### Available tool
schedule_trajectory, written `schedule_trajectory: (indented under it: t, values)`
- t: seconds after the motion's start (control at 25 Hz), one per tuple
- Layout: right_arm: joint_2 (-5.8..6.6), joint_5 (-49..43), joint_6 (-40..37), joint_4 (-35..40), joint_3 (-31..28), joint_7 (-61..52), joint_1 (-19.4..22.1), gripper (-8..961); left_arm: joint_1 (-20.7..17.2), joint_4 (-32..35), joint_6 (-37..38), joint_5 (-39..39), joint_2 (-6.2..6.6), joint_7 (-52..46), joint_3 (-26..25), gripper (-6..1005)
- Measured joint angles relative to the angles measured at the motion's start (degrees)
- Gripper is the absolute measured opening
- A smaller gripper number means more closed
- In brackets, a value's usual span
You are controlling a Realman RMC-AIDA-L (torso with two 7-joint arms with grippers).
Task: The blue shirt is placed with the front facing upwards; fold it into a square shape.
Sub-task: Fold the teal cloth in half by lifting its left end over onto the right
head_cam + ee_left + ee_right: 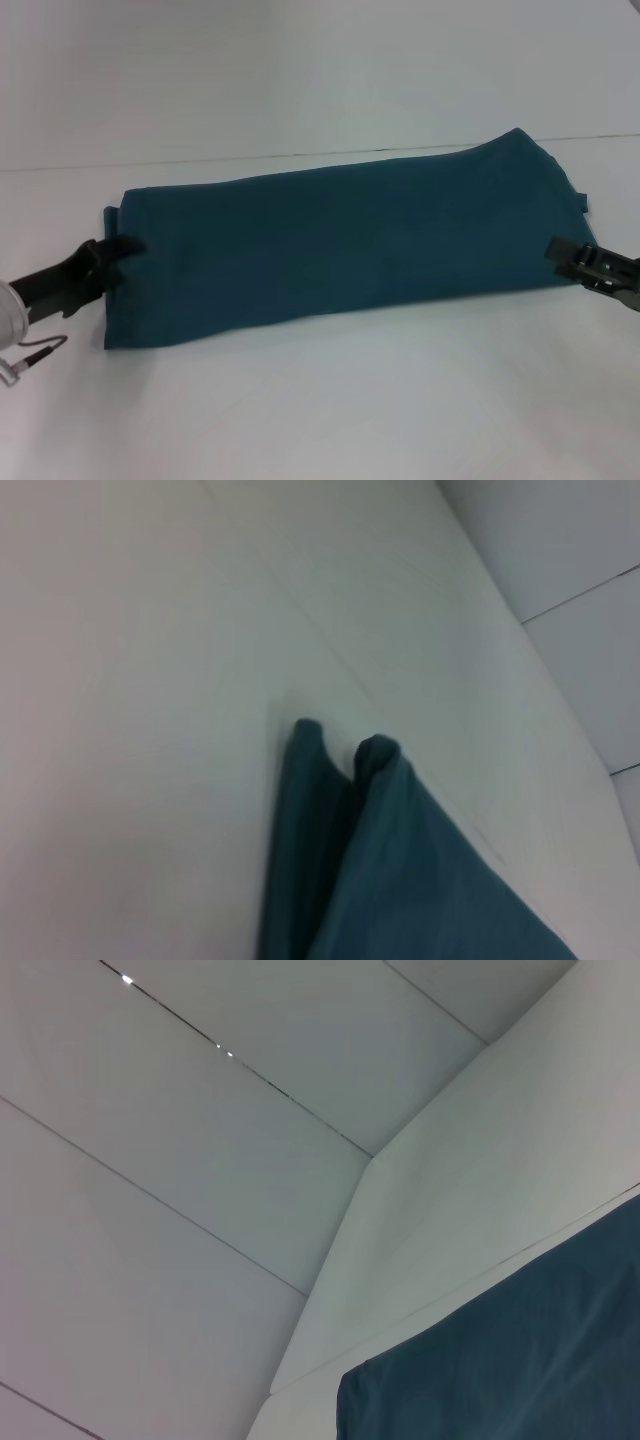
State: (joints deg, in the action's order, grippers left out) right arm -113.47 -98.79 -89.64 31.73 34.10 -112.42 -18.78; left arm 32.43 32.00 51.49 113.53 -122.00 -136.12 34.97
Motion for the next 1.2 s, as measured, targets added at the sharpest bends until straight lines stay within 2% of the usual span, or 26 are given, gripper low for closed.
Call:
schedule_trajectory:
  t: [0.32, 0.44, 1.0, 1.2]
  values:
    - [0.0, 0.0, -0.01, 0.0, 0.0, -0.03, 0.0, 886, 2.16, -0.32, -3.96, 0.46, -0.08, 1.23, 0.74, 627]
    - [0.01, 0.0, -0.01, 0.0, 0.0, -0.04, -0.02, 885, 2.27, -0.5, -5.7, 0.52, -0.26, 1.69, 2.78, 627]
    - [0.04, 0.0, 0.04, 0.0, 0.0, -0.15, 0.15, 885, 0.83, -0.54, -6.44, 0.74, -0.25, 1.42, 3.87, 626]
    - [0.06, 0.0, 0.02, 0.0, 0.01, -0.17, 0.19, 885, 0.8, 0.14, -4.51, 0.71, -0.01, 1.35, 3.73, 627]
